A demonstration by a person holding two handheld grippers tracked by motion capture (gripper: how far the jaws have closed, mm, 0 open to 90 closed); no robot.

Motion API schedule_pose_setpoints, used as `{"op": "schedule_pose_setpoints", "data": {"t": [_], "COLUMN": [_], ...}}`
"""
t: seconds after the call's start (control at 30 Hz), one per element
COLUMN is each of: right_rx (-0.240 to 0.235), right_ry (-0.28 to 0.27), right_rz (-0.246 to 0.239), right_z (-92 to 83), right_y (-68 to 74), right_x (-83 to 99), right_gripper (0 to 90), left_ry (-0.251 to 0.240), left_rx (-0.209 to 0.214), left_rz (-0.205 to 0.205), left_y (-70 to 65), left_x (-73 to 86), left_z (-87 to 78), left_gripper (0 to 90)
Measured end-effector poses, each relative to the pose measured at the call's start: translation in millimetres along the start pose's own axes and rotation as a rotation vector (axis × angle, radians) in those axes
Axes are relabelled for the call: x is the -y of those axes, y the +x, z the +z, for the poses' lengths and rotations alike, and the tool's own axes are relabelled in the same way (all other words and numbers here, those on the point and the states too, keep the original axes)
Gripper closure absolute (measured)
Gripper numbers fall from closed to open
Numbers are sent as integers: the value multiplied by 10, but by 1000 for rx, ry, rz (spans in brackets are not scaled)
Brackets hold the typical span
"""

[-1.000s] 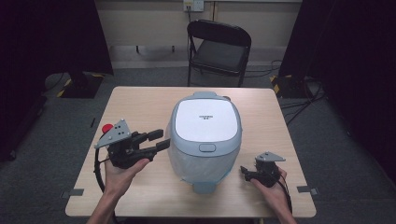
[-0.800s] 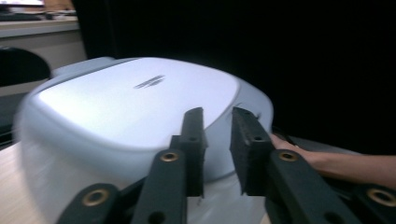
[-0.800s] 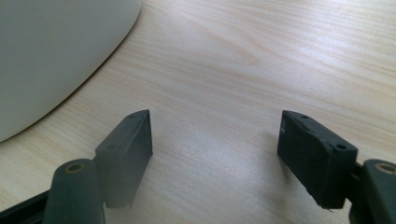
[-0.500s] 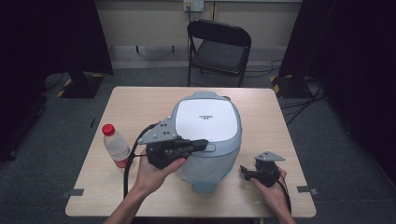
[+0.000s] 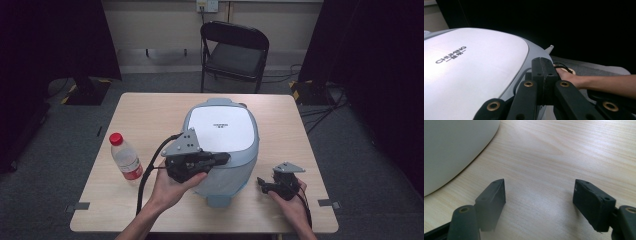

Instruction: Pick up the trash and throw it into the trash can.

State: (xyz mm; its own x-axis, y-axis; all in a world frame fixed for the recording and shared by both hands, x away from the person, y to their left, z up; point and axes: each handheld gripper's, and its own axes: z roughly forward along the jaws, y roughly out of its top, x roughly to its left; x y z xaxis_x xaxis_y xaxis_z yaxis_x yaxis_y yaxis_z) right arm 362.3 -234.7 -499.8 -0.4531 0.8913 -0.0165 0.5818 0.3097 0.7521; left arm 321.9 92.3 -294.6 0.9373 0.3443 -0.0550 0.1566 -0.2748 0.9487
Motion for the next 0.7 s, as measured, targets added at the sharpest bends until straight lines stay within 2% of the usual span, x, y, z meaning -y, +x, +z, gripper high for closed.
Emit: {"op": "schedule_pose_setpoints", "data": {"t": [0.1,0.13,0.2,0.27,0.43,0.53,0.6,0.7], "right_rx": [0,0,0,0,-1,-2,-2,-1], "right_ry": [0,0,0,0,0,0,0,0], "right_rz": [0,-1,0,0,1,1,1,2], "right_z": [0,0,0,0,0,0,0,4], "right_y": [0,-1,0,0,-1,-1,-1,-1], "right_x": [0,0,0,0,0,-1,-1,-5], "right_gripper": [254,254,254,254,254,254,253,251], "left_ry": [-3,-1,-13,-18,-37,-61,-86,-97], "left_rx": [30,34,14,20,-6,-31,-40,-63], "left_rz": [-46,-49,-25,-37,-34,-28,-40,-49], "left_y": [42,56,42,52,63,78,107,151], "left_x": [3,3,12,17,36,64,84,102], "left_z": [-1,-3,-9,-20,-72,-118,-161,-221], "left_gripper": [900,900,900,900,900,805,804,742]}}
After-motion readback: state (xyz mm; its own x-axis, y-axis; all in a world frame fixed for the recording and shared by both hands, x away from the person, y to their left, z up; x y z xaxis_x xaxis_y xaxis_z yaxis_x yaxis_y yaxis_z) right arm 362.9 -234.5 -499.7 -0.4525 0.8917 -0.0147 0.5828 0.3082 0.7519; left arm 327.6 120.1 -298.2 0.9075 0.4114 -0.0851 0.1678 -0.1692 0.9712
